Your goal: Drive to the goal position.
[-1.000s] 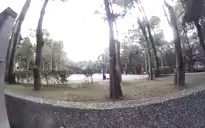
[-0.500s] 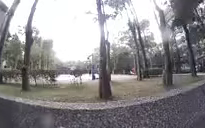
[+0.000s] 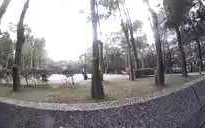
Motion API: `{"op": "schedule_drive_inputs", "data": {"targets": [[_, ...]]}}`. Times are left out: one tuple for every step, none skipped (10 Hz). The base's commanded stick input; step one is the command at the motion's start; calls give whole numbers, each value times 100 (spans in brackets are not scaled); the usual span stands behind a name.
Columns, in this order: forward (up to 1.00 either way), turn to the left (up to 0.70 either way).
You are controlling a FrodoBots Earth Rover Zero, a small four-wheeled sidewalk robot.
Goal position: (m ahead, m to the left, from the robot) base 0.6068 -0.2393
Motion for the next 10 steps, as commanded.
{"op": "schedule_drive_inputs", "data": {"targets": [[0, -70], [0, -70], [0, -70], [0, -70], [0, -70], [0, -70], [0, -70], [0, -70], [0, -70], [0, -70]]}}
